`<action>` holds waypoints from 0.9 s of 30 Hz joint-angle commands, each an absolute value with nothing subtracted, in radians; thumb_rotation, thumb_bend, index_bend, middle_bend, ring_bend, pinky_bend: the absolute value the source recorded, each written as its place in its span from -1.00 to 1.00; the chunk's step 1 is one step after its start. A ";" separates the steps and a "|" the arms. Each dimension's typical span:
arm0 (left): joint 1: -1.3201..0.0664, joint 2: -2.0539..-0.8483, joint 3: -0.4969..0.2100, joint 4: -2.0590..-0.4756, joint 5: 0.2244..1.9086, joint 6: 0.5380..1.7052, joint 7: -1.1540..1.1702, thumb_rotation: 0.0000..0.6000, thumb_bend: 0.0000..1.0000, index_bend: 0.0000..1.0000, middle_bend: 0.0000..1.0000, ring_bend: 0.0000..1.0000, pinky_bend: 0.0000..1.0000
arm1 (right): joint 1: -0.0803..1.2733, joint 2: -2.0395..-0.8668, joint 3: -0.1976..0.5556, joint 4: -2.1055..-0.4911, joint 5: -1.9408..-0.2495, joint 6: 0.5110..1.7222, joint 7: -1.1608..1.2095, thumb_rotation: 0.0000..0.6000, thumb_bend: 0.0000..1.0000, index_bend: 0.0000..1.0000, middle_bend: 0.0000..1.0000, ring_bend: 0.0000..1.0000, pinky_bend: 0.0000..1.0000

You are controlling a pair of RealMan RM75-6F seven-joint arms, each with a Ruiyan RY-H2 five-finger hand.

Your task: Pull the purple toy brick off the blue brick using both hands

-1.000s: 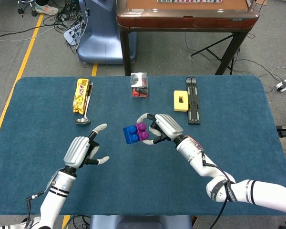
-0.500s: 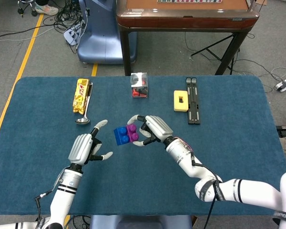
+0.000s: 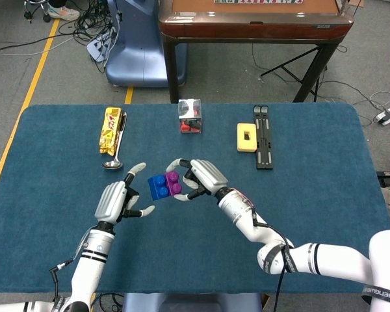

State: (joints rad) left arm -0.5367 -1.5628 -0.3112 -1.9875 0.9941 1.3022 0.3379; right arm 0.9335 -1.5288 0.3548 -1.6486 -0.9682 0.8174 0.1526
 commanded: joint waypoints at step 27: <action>-0.556 -1.617 -0.299 -1.958 0.985 1.362 0.360 1.00 -1.00 -0.66 0.97 0.84 1.00 | 0.949 -1.606 0.369 -1.614 -0.978 0.819 0.168 1.00 -0.04 0.23 1.00 1.00 1.00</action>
State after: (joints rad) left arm -0.5559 -1.6170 -0.2993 -1.9588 0.9855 1.3613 0.3591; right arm 0.9496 -1.6052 0.3683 -1.6140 -0.9773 0.8198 0.1666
